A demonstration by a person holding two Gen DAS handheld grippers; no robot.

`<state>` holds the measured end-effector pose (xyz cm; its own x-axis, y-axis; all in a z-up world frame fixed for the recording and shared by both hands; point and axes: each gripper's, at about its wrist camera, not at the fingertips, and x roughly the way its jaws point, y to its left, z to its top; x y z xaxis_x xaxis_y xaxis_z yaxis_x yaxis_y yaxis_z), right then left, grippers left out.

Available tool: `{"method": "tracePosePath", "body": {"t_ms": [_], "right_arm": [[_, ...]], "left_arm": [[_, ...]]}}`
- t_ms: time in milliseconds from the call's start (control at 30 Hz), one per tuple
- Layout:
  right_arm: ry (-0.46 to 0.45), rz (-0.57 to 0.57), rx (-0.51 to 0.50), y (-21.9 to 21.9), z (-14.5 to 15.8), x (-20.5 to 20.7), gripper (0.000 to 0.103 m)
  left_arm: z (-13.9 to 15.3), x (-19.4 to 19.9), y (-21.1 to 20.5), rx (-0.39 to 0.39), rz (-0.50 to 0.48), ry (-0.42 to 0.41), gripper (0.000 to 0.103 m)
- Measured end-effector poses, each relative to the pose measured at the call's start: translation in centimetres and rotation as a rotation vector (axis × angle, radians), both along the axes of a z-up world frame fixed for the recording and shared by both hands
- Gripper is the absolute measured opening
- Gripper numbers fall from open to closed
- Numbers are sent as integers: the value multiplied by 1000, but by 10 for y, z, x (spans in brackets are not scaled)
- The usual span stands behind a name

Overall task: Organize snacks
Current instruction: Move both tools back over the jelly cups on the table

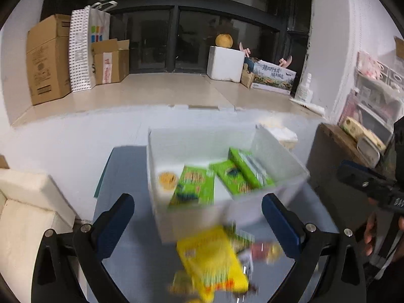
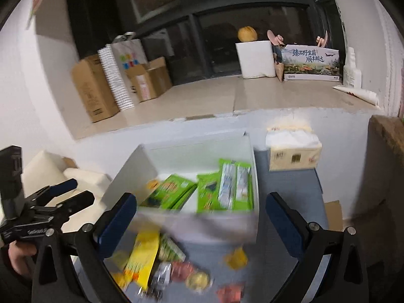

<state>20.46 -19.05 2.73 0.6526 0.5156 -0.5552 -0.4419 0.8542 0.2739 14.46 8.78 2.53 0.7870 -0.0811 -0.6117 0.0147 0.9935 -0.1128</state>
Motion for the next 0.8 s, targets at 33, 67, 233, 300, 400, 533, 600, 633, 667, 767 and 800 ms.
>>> {"method": "tracePosePath", "body": {"t_ms": [33,67,233,300,400,533,600,633,667,767,800], "right_arm": [[3,13,-2,-4,-6,-14,103],[12,22,-15,-7,-13,-28,103],[90,-61,-138,-22,-77,-87,103],[151,-67,-142,-24,-100,-96,103],[188,-55,-171,-18,-119,-96,103],[167,-25,-207,-5,-123,-85,103],[178,-11,-224,2,-127,-76,103],[184,-11,-227,2,-130,-73,103],[187,-11,-235,4,-133,-70,103],[216,-12,-264,8,-143,-60,79],[231,-16,-273,8,-147,-58,48]], "left_arm": [[-6,-16,0,-4,2,2,103],[-14,-32,-1,-16,4,6,103],[-51,-88,-2,-45,33,43,103],[-64,-102,-4,-48,43,66,103],[-76,-115,-6,-52,29,79,103],[-86,-116,-7,-43,40,105,103],[-90,-114,-7,-47,46,121,103],[-91,-114,-8,-51,44,121,103],[-92,-115,-8,-54,42,122,103],[-94,-115,-10,-55,35,125,103],[-95,-114,-12,-53,31,128,103]]}}
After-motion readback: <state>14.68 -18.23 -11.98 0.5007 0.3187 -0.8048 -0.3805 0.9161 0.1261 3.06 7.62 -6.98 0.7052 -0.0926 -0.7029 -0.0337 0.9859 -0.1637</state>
